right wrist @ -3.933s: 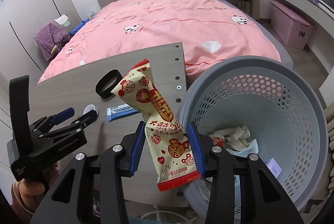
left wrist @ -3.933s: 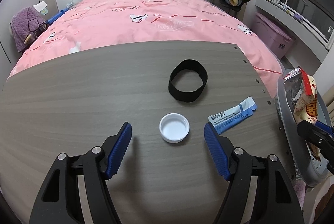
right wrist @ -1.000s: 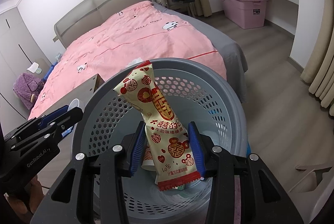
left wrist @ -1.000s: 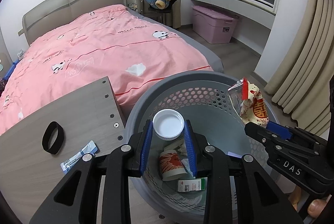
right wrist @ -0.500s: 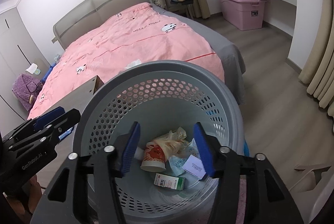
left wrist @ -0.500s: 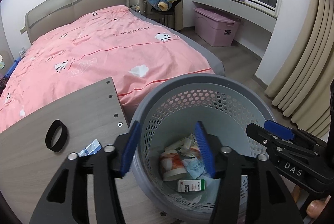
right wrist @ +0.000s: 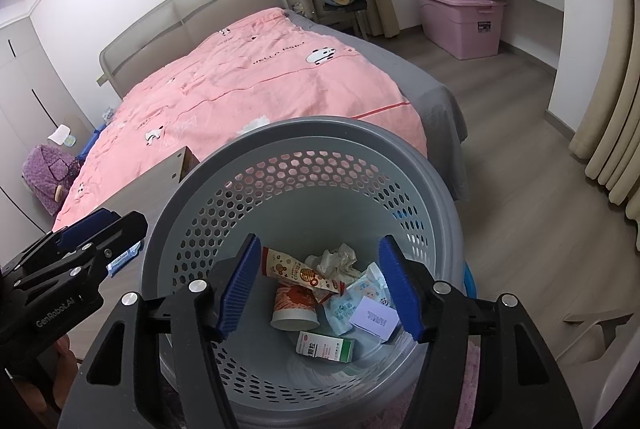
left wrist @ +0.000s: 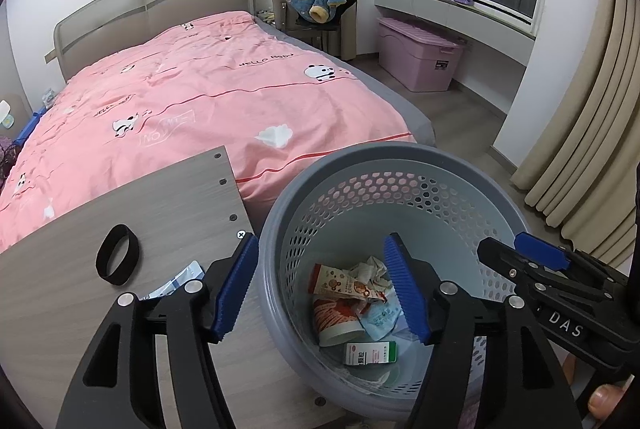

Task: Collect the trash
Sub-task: 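Move both open tools back over the table toward the sachet and hair tie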

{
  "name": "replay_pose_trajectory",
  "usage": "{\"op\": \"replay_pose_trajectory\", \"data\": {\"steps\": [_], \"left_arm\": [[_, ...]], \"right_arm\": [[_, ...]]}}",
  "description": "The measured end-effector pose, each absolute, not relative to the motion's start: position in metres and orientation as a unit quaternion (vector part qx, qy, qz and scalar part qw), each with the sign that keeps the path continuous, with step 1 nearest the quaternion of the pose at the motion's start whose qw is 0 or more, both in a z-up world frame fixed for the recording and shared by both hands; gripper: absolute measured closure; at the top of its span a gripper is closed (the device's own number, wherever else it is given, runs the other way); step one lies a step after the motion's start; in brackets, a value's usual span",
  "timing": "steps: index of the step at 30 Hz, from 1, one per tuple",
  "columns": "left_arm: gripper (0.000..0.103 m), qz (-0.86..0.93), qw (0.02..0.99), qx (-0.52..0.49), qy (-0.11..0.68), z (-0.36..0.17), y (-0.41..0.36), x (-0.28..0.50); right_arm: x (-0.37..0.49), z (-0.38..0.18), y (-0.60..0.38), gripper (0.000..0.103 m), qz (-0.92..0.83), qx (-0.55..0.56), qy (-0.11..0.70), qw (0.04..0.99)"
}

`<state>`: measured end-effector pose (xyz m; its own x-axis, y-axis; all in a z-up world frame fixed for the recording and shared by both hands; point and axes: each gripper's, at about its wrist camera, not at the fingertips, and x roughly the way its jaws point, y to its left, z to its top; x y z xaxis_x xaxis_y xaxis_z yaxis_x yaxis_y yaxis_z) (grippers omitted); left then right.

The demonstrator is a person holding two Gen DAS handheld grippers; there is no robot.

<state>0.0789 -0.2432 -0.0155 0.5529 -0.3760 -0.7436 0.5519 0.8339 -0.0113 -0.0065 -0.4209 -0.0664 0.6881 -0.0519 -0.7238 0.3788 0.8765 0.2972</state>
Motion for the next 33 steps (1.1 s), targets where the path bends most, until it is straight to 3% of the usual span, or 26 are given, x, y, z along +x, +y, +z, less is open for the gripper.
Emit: {"op": "replay_pose_trajectory", "data": {"steps": [10,33], "left_arm": [[0.035,-0.257,0.879,0.102,0.388,-0.013,-0.229,0.079],[0.035,-0.165,0.900,0.056,0.399,-0.022,-0.114,0.086]], "right_arm": [[-0.014,-0.064,-0.415,0.032,-0.122,0.222,0.374,0.892],[0.002,-0.051,-0.344,0.030,-0.069,0.198,0.374,0.903]]}}
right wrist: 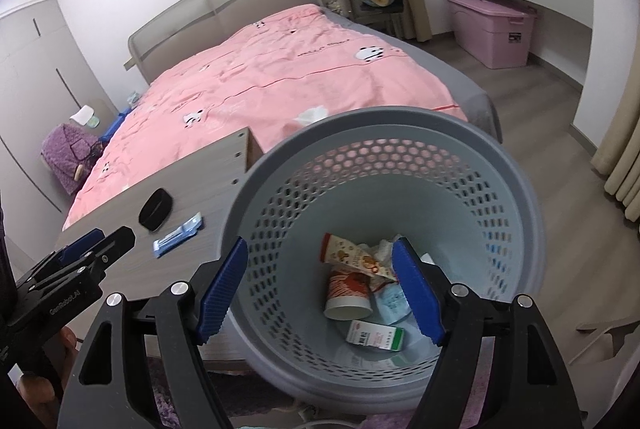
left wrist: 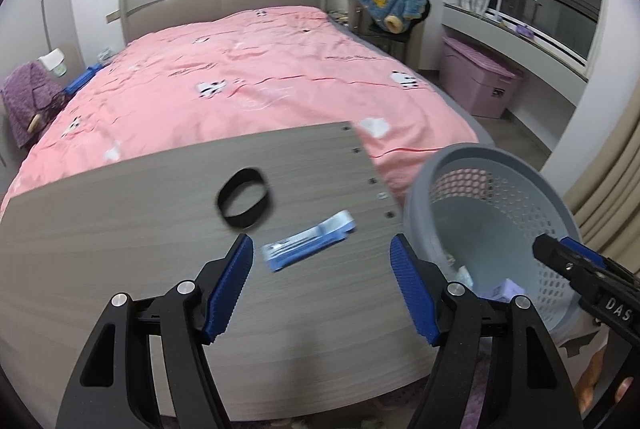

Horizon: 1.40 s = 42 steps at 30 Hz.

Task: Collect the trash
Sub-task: 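Move both open tools back over the table toward the sachet and hair tie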

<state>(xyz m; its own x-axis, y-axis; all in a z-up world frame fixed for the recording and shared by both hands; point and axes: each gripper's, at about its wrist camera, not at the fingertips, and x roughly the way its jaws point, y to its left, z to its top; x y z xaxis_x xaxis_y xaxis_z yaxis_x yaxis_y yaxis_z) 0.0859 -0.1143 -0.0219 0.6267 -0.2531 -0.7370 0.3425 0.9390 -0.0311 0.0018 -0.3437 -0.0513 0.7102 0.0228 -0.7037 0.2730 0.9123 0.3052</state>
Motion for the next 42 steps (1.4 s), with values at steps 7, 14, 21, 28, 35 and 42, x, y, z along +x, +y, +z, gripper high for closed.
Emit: {"op": "replay_pose_trajectory", "data": {"steps": [7,14,21,28,35,42], "left_arm": [[0.035,-0.137,0.904,0.038,0.403,-0.026,-0.077,0.087],[0.035,-0.117,0.905,0.026,0.409,-0.033,-0.045,0.088],[0.035,-0.096,0.906,0.015,0.413,-0.036,-0.016,0.088],[0.033,-0.076,0.907,-0.001,0.414,-0.038,0.010,0.090],[0.032,-0.057,0.916,0.001,0.397,-0.031,0.026,0.091],[0.031,-0.050,0.916,0.000,0.398,-0.034,0.039,0.100]], "right_arm": [[0.011,-0.052,-0.319,0.029,-0.049,0.184,0.384,0.904],[0.019,-0.054,-0.289,0.027,-0.028,0.175,0.389,0.904],[0.032,-0.055,-0.260,0.024,0.002,0.164,0.395,0.904],[0.042,-0.050,-0.232,0.017,0.025,0.145,0.393,0.908],[0.054,-0.056,-0.211,0.015,0.031,0.134,0.406,0.903],[0.064,-0.068,-0.198,0.014,0.040,0.131,0.417,0.899]]}}
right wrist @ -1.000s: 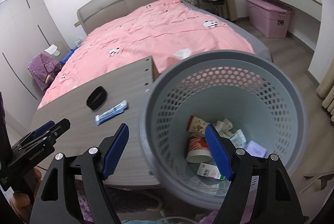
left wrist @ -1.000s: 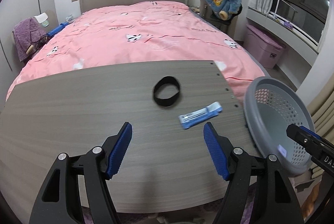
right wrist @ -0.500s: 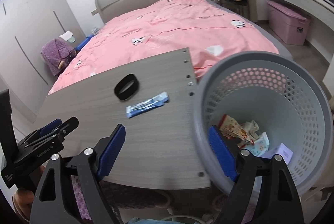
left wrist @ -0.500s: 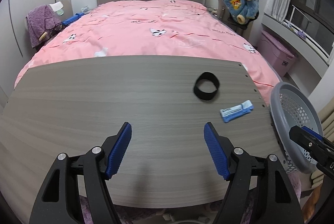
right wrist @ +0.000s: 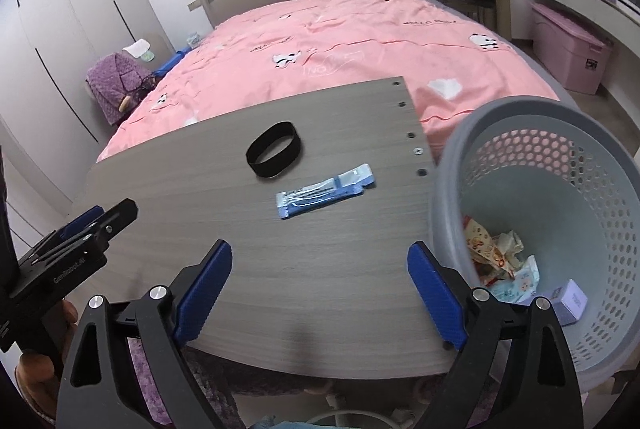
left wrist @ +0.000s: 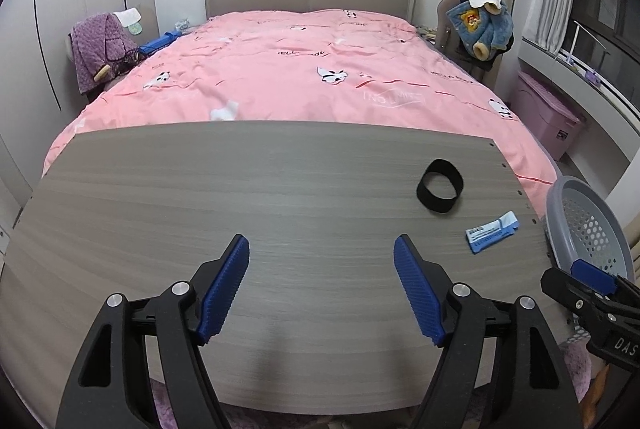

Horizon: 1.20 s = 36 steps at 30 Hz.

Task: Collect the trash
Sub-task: 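Move both open tools back over the table toward the sachet and hair tie, then grasp the blue toothpaste sachet with the right tool and lift it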

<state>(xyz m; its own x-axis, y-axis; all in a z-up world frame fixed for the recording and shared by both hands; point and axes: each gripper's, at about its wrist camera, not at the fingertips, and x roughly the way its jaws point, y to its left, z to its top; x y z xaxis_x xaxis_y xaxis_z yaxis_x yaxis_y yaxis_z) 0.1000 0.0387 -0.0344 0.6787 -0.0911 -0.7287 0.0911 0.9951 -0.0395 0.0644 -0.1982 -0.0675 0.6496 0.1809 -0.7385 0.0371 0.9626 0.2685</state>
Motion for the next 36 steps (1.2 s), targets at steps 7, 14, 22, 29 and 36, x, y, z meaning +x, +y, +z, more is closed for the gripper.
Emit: {"op": "replay_pose_trajectory", "data": {"steps": [7,14,22,29,36], "left_arm": [[0.026,-0.050,0.914,-0.012,0.403,-0.040,0.049,0.113],[0.025,-0.054,0.908,-0.018,0.415,-0.047,0.050,0.130],[0.025,-0.060,0.908,-0.020,0.414,-0.047,0.050,0.147],[0.025,-0.058,0.909,-0.027,0.413,-0.046,0.054,0.155],[0.025,-0.053,0.907,-0.032,0.416,-0.048,0.057,0.158]], "right_arm": [[0.083,-0.084,-0.198,0.012,0.027,0.139,0.445,0.884],[0.102,-0.089,-0.193,0.012,0.024,0.146,0.454,0.879],[0.127,-0.091,-0.180,0.012,0.033,0.135,0.465,0.874],[0.141,-0.096,-0.171,0.011,0.036,0.129,0.475,0.870],[0.155,-0.097,-0.166,0.012,0.048,0.115,0.474,0.872]]}}
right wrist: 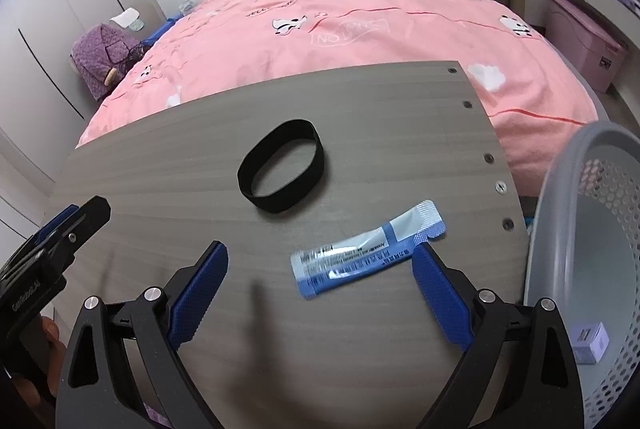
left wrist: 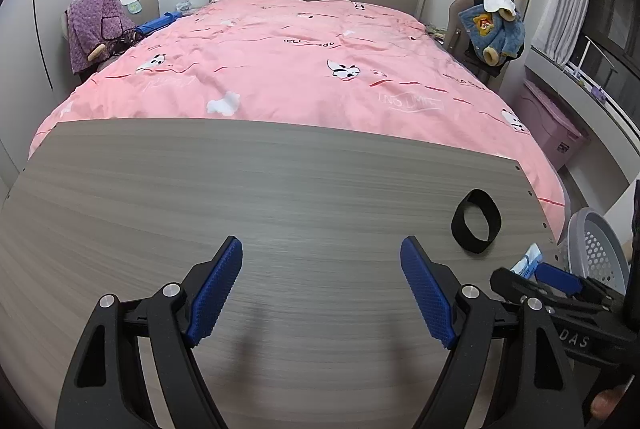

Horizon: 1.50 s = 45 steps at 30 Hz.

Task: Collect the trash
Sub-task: 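Grasp the blue toothpaste sachet with the right tool and lift it, then grasp the black hair tie with the left tool and lift it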

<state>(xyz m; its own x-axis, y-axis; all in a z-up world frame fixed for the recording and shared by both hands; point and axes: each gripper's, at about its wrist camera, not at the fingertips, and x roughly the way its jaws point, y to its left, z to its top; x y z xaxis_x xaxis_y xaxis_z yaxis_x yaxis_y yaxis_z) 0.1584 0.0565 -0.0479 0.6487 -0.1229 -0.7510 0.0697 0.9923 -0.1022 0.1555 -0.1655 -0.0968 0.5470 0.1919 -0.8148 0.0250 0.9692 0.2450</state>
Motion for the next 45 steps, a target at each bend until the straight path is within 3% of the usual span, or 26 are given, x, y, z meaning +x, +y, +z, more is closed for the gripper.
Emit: {"op": "replay_pose_trajectory", "data": {"steps": [12,27,30,32,45], "left_arm": [[0.025,-0.048,0.911,-0.036,0.408,-0.045,0.061,0.156],[0.025,-0.061,0.910,-0.027,0.409,-0.045,0.046,0.159],[0.025,-0.063,0.910,-0.025,0.409,-0.045,0.043,0.159],[0.025,-0.064,0.910,-0.022,0.409,-0.045,0.040,0.159],[0.025,-0.119,0.897,0.001,0.426,-0.050,0.001,0.168]], "right_arm": [[0.176,-0.096,-0.153,0.015,0.067,0.098,0.473,0.873],[0.155,-0.101,-0.145,0.045,-0.024,0.016,0.453,0.891],[0.152,-0.101,-0.148,0.057,-0.025,0.016,0.446,0.894],[0.152,-0.100,-0.153,0.080,-0.026,0.021,0.445,0.895],[0.141,-0.091,-0.185,0.081,-0.011,0.083,0.440,0.894]]}}
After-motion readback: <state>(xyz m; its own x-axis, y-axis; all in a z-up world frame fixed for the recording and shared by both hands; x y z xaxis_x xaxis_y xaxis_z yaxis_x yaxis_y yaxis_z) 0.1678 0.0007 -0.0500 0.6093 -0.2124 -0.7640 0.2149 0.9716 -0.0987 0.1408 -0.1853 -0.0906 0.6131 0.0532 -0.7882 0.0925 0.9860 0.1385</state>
